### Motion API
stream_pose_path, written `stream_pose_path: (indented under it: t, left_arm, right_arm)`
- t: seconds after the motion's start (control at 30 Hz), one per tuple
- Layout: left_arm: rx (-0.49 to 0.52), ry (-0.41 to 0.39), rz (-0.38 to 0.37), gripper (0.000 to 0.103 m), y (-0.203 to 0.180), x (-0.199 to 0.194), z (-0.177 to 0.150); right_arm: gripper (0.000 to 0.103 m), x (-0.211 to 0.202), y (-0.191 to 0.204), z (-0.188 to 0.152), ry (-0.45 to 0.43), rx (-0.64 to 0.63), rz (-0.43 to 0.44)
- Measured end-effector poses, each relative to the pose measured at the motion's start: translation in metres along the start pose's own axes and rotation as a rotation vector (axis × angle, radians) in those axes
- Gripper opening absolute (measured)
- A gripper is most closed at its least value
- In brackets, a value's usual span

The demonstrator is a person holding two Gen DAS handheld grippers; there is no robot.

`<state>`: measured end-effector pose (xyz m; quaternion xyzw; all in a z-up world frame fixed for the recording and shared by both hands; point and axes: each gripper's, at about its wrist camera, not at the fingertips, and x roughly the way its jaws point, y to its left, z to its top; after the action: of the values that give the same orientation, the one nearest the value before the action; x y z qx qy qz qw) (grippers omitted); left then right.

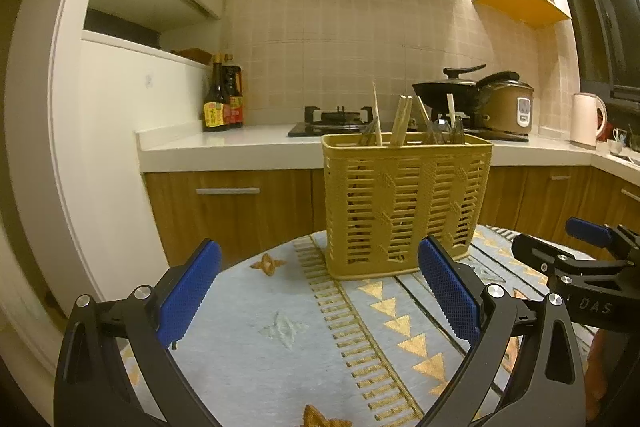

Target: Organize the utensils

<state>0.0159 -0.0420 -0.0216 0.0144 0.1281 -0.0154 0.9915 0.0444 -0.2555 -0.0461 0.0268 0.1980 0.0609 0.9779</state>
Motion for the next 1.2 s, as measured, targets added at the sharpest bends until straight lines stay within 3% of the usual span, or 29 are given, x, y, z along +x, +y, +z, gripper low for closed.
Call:
stream_pose_path:
  t: [1.2]
  left_arm:
    - [0.019,0.031,-0.014,0.096,-0.0044,0.0041,-0.0026]
  right_arm:
    - [0.095,0.001,0.0,-0.0002,0.002,-0.003,0.003]
